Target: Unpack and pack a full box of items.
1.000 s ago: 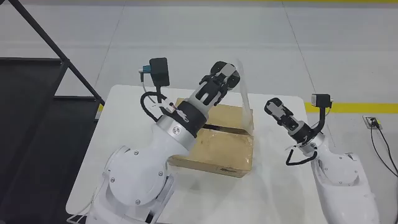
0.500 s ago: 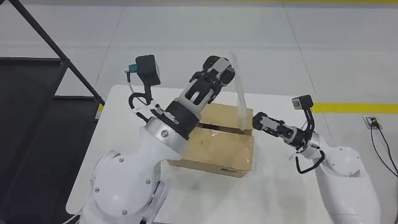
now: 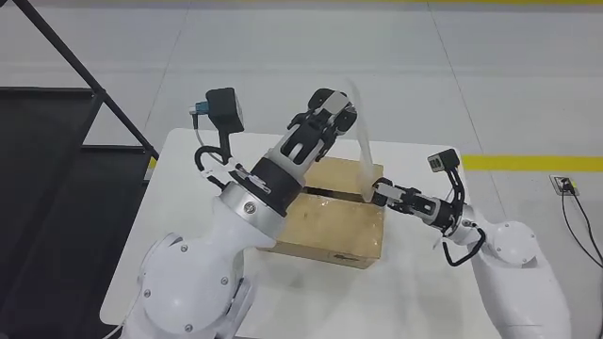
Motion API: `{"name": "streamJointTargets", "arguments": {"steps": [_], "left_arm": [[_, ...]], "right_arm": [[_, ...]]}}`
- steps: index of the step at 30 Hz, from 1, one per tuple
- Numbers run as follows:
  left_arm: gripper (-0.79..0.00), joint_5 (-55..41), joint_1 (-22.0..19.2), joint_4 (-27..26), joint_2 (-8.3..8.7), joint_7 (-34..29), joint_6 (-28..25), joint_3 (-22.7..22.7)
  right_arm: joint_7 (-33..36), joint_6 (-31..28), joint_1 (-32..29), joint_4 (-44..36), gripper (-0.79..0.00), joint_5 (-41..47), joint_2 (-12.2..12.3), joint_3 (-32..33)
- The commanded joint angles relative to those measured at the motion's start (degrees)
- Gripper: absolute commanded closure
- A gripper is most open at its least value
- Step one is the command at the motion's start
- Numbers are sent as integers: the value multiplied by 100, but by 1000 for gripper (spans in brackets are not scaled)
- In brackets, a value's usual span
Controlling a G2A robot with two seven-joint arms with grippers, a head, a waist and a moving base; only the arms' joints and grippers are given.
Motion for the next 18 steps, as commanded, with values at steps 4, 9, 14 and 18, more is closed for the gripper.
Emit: {"name": "streamJointTargets", "arguments": {"steps": [4,9,14,18], "left_arm": [[0,-17,41,-14,-1,-5,-24,-52],[0,-35,108,-60,5,-18,-30,-144],[0,-41,203,-117,15,-29,-54,-234],[0,-79,284,-154,14,38,-80,-287]], "right_arm": [[-166,35,-60,-150,0,-93,36,-25],[-460,7,-137,-311,0,-230,67,-24],[-814,-222,-237,-545,0,-505,100,8],[-1369,-1137,-457,-809,0,-1162,124,99]]}}
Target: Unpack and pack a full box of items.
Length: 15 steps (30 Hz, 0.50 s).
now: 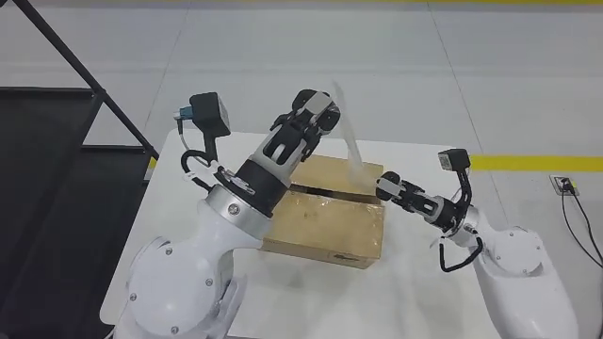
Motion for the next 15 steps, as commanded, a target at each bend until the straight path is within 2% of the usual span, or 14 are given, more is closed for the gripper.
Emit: {"name": "streamJointTargets", "arguments": {"steps": [1,5,8,10,15], "left_arm": [[0,-38,43,-14,-4,65,-17,-31],[0,-133,122,3,-10,169,15,-110],[0,-297,223,-15,-12,186,175,-202],[0,-353,313,-40,-3,160,329,-284],[0,-353,313,-40,-3,160,329,-284]], "right_arm": [[-490,-506,-135,-124,0,-501,5,62],[-1567,-1041,-409,-393,0,-1627,-9,164],[-2476,-870,-598,-597,0,-2560,-42,212],[-2476,-870,-598,-597,0,-2560,-42,212],[-2476,-870,-598,-597,0,-2560,-42,212]]}}
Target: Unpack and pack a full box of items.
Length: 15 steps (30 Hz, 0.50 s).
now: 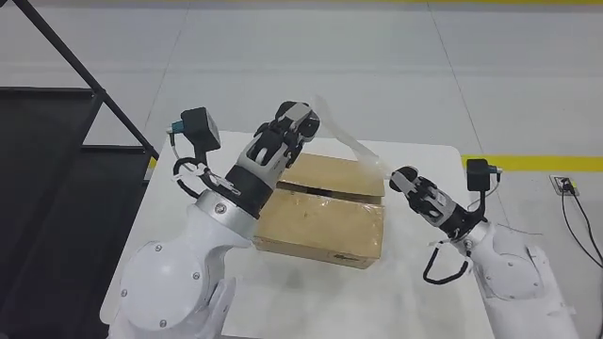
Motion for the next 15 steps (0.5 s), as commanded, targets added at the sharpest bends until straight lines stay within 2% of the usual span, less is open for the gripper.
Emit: {"name": "streamJointTargets", "arguments": {"steps": [1,4,7,11,15], "left_arm": [[0,1,-1,1,0,1,-3,1],[0,1,-1,1,0,1,-3,1],[0,-475,265,45,-20,151,-4,-211],[0,-1168,484,12,-55,396,276,-513],[0,-1693,624,32,-76,562,668,-688]], "right_arm": [[10,3,0,0,0,11,0,0],[-3,19,-9,-9,0,3,0,-1],[62,-137,-52,-115,0,-88,25,-38],[493,-379,-3,-253,0,-276,96,-30],[889,-259,89,-388,0,-568,155,-79]]}}
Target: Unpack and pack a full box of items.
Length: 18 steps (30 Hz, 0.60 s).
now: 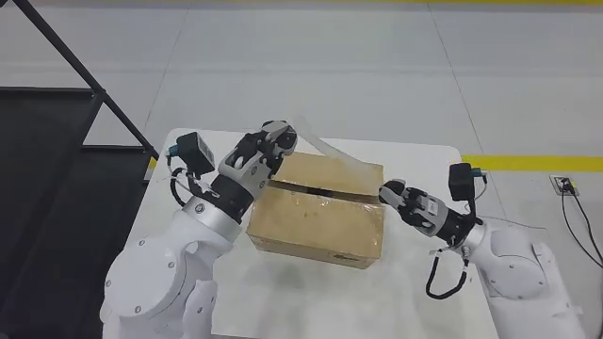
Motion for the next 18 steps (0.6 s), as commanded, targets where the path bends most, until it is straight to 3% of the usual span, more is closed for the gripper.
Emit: {"name": "streamJointTargets", "arguments": {"steps": [1,13,18], "left_arm": [[0,-308,62,32,-15,123,226,-81],[0,-2273,272,162,-203,1721,1117,-558],[0,-2305,278,155,-206,1760,1139,-575]], "right_arm": [[181,94,51,-74,0,-184,24,-52],[546,477,359,-49,0,-217,131,-201],[574,606,426,-57,0,-59,175,-175]]}}
